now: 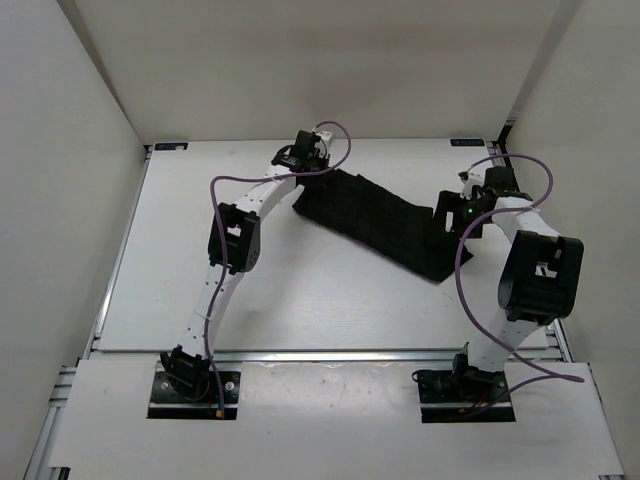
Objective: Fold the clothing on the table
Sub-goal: Fold the skirt
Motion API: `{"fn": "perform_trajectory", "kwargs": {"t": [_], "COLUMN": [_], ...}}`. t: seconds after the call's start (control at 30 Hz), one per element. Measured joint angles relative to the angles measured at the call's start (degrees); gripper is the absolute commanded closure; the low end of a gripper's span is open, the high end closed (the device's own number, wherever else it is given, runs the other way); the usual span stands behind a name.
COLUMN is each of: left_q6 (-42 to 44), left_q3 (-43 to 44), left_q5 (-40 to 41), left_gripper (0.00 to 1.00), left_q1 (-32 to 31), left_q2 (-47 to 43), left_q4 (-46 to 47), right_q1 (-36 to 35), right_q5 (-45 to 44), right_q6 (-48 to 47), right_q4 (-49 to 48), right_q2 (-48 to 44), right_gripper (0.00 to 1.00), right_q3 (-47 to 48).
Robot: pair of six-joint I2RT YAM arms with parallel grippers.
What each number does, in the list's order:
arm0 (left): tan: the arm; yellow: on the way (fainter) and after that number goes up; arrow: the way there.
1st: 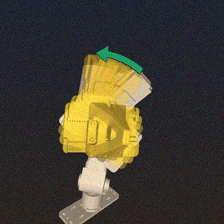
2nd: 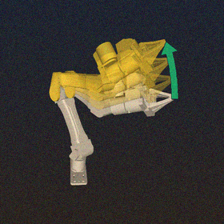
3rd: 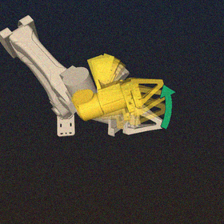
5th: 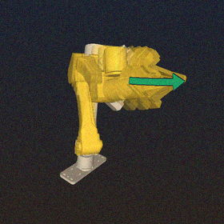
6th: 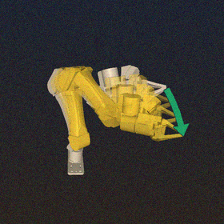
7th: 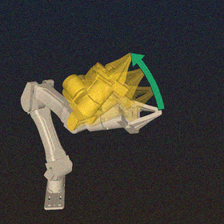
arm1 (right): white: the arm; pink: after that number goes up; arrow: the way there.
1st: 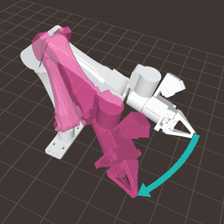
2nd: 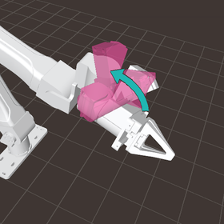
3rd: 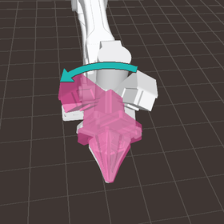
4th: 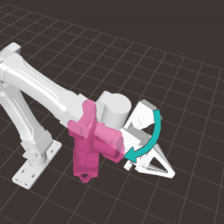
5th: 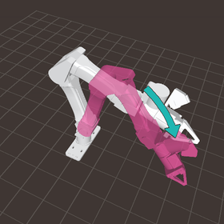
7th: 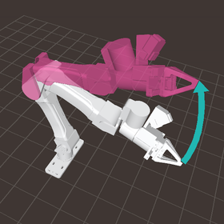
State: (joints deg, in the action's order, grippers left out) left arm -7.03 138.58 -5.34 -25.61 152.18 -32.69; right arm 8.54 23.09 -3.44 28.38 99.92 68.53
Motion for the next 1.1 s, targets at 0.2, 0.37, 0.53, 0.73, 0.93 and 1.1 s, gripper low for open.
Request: {"fn": "perform_trajectory", "kwargs": {"t": [0.2, 0.37, 0.53, 0.73, 0.93, 1.1], "left_q6": [0.20, -0.44, -1.99, -3.26, -4.55, -6.21], "left_q3": [-13.75, -38.38, -57.29, -73.44, -75.67, -75.47], "left_q5": [2.82, 3.61, 5.16, 5.75, 4.83, 2.97], "left_gripper": [1.00, 1.00, 1.00, 0.79, 0.32, 0.19], "left_q1": [-1.11, -1.68, -2.49, -3.28, -3.02, -1.77], "left_q2": [-10.08, -25.90, -35.08, -45.18, -49.51, -53.37], "left_q4": [3.02, 13.35, 19.08, 22.23, 24.24, 27.43], "right_q1": [0.35, 0.39, 0.39, 0.37, -0.33, -1.92], "right_q5": [0.07, 0.26, 0.68, 1.38, 2.34, 8.41], "right_q6": [0.00, -0.02, -0.02, -0.02, -1.14, -4.81], "right_q4": [-0.24, -0.46, -1.31, -1.97, -2.29, 0.42], "right_q2": [-1.75, -3.52, -4.59, -6.23, -8.76, -6.27], "right_gripper": [0.11, 0.11, 0.11, 0.11, 0.11, 0.14], "right_q3": [-2.36, -4.31, -5.66, -7.82, -10.34, -3.91]}}
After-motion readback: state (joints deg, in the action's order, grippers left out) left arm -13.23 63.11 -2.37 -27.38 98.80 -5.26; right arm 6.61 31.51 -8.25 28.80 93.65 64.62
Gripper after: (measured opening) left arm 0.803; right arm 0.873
